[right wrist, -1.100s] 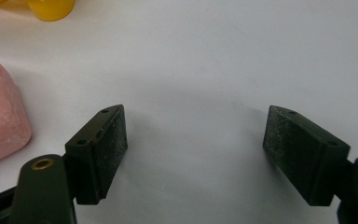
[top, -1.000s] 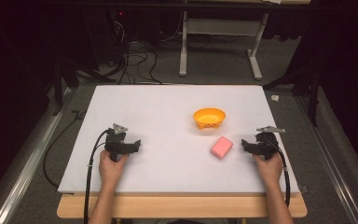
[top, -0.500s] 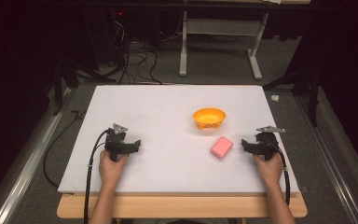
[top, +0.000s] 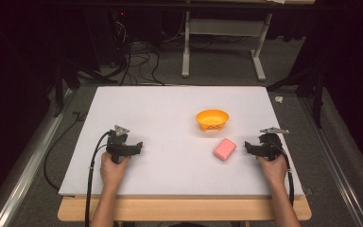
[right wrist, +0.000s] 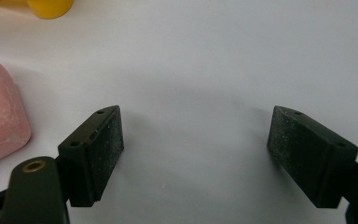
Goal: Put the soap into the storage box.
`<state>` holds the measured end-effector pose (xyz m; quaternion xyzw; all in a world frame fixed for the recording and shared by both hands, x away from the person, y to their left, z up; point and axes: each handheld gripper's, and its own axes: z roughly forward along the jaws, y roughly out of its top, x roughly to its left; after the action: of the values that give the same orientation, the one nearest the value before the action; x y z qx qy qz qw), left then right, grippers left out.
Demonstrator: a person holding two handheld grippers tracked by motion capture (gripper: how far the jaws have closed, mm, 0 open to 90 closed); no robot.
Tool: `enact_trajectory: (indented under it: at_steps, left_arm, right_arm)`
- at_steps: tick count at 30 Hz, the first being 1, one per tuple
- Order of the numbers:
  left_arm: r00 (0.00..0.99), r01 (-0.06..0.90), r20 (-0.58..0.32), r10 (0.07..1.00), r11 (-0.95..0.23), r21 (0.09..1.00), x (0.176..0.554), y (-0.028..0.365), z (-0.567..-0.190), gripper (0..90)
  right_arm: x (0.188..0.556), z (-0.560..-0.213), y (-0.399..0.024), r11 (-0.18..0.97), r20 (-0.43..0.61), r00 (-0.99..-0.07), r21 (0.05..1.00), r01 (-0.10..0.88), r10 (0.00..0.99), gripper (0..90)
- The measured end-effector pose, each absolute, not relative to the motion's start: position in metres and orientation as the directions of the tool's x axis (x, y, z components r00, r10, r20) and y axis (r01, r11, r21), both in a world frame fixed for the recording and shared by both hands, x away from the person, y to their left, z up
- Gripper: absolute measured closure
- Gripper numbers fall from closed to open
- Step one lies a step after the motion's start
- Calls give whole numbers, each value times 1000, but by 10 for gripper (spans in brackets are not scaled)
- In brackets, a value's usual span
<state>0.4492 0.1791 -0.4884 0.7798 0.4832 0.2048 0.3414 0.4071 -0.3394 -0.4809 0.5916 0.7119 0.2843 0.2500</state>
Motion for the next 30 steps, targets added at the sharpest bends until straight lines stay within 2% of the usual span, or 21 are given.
enact_trajectory:
  at_steps: [3, 4, 8, 18, 30]
  left_arm:
    - [449, 614, -11, 893, -300, 730, 449, 179, -488, 174]
    - [449, 614, -11, 893, -300, 730, 449, 179, -488, 174]
    - [449, 614, -11, 893, -300, 730, 449, 179, -488, 174]
    - [448, 613, -11, 894, -298, 732, 449, 179, -488, 174]
    - [448, 613, -12, 894, -297, 732, 449, 179, -489, 174]
  right_arm:
    - [407, -481, -339, 137, -19, -173, 696, 704, 985, 168]
    - [406, -480, -339, 140, -26, -169, 691, 709, 985, 138]
    - [403, -476, -343, 105, -6, -143, 709, 698, 990, 131]
    - [392, -466, -346, 96, 9, -153, 737, 668, 988, 129]
    - [375, -461, -347, 100, 45, -206, 764, 638, 977, 125]
